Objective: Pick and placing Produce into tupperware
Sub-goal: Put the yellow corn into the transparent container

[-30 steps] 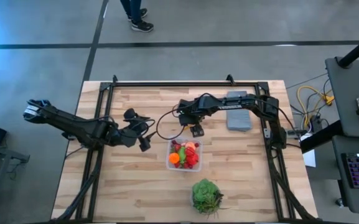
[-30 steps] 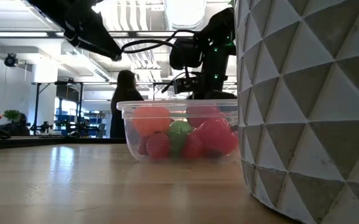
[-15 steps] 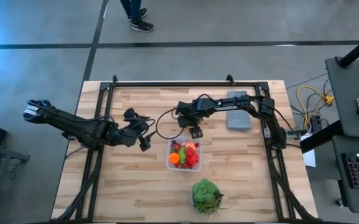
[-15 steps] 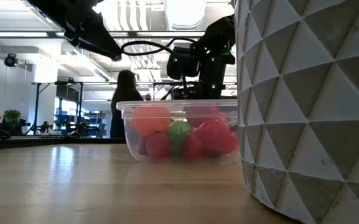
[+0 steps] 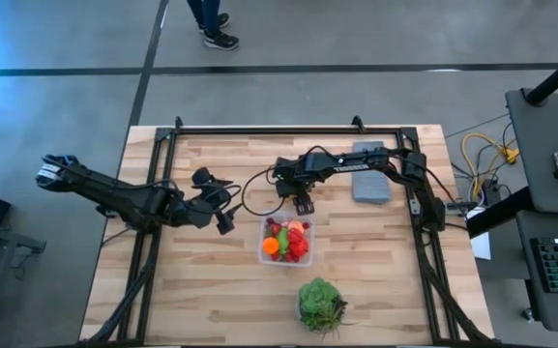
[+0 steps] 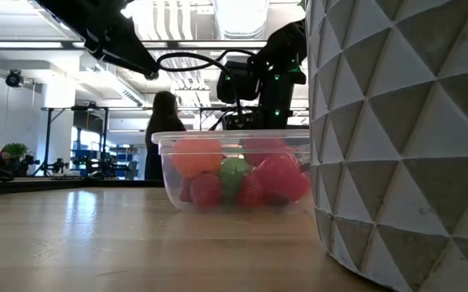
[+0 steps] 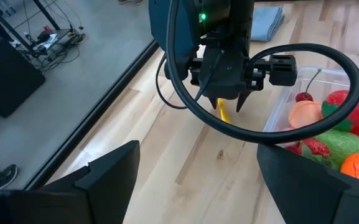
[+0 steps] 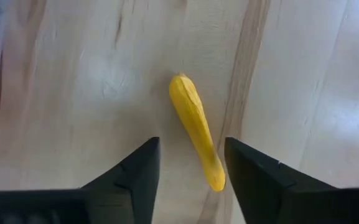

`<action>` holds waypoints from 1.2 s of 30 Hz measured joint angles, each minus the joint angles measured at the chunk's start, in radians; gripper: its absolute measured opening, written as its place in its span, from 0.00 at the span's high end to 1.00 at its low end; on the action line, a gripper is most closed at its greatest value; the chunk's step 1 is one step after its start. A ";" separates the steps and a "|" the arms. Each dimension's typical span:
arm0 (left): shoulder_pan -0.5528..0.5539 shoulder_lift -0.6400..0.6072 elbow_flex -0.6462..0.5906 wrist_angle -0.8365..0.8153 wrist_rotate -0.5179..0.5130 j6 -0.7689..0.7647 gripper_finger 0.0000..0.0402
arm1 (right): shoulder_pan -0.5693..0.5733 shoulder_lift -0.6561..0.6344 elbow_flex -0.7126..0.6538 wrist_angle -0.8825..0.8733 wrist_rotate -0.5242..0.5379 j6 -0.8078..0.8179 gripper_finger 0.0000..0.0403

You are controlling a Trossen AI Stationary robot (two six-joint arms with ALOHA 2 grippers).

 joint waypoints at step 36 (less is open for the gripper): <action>0.000 -0.078 0.001 0.000 0.000 0.003 0.23 | -0.004 -0.068 -0.002 -0.036 0.023 0.298 0.94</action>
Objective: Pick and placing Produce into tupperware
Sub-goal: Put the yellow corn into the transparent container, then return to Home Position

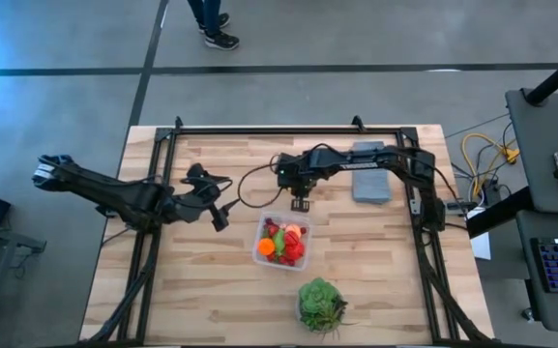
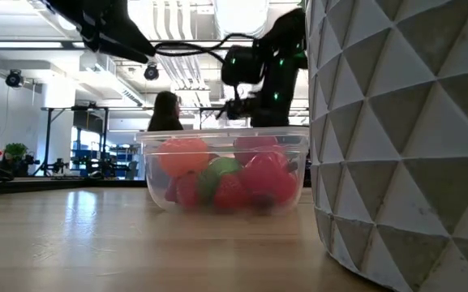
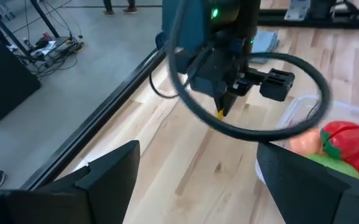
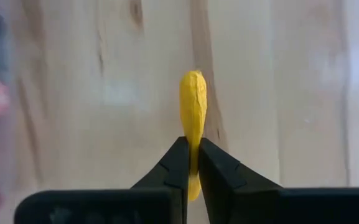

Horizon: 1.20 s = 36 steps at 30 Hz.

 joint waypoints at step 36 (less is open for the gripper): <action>-0.003 -0.034 0.001 -0.047 0.076 -0.106 0.23 | 0.322 -0.201 -0.026 -0.040 0.015 0.561 0.77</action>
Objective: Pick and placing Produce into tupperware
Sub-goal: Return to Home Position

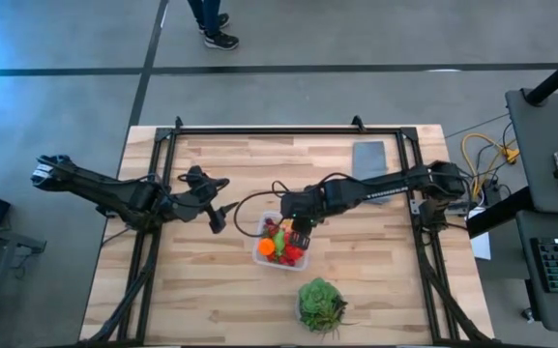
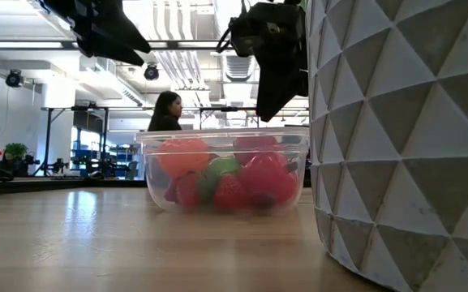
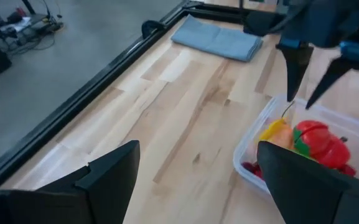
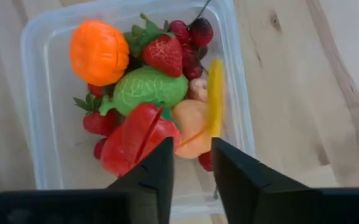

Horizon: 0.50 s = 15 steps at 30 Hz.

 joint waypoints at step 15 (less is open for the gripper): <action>0.001 -0.016 0.082 0.019 0.007 -0.033 0.23 | 0.004 -0.127 0.081 -0.013 0.026 0.066 0.59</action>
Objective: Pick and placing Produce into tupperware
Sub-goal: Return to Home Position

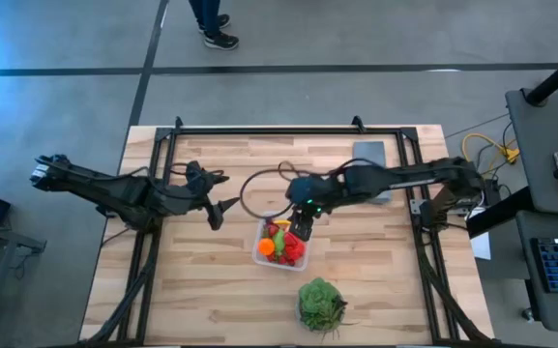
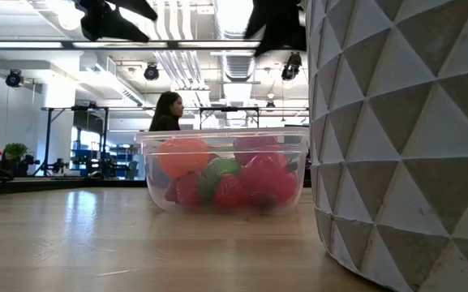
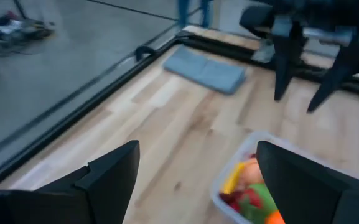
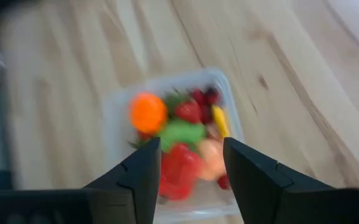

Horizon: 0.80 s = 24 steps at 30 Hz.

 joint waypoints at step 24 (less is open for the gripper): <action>0.002 -0.212 -0.182 0.307 0.413 0.105 0.23 | 0.069 -0.564 -0.417 0.222 0.014 0.112 0.62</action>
